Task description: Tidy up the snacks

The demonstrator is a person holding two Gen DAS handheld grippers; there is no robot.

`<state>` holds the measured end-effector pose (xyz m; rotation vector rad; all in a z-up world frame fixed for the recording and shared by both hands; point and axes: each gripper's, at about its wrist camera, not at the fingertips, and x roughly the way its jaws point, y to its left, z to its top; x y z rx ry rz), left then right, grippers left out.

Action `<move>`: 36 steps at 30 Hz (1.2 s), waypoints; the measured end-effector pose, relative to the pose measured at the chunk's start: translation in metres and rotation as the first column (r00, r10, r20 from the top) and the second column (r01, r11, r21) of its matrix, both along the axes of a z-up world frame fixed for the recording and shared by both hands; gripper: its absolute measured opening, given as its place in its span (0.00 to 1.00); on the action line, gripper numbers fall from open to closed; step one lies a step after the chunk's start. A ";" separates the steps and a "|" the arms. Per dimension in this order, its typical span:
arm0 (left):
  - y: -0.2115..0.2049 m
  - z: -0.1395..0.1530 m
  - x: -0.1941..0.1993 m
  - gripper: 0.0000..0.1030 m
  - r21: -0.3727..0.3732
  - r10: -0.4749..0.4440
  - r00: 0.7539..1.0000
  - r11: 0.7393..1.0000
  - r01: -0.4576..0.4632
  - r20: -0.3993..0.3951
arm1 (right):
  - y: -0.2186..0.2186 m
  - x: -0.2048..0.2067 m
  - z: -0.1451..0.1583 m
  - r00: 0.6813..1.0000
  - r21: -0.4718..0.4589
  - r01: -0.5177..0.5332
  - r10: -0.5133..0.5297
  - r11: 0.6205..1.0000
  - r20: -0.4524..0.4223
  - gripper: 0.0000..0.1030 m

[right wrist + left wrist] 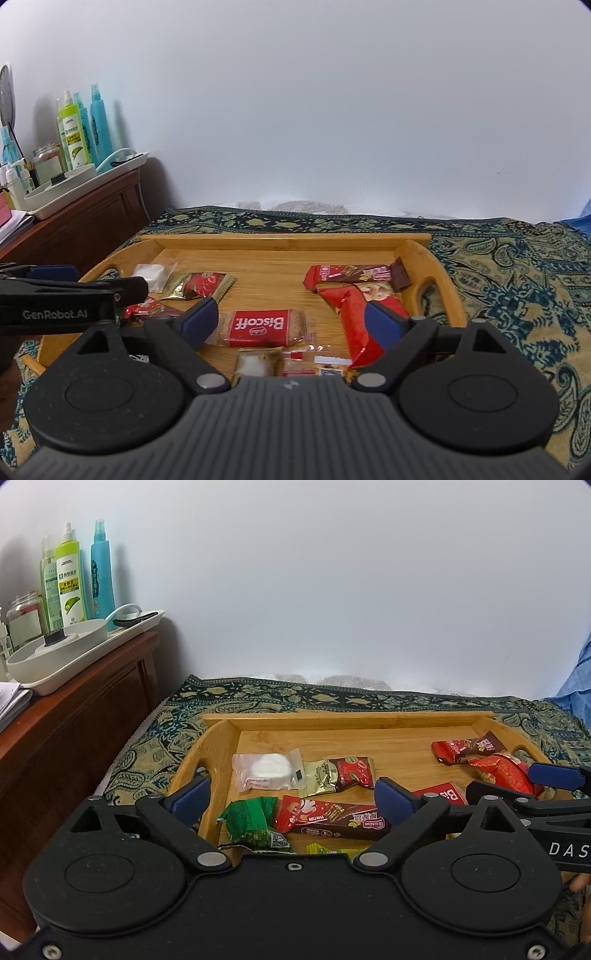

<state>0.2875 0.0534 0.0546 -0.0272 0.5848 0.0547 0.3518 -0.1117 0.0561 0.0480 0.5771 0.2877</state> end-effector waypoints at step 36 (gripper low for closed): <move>-0.001 0.014 -0.060 0.99 -0.045 0.013 1.000 0.999 -0.014 -0.004 | -0.024 -0.044 0.013 0.993 0.053 0.102 -0.104 0.993 0.050 1.00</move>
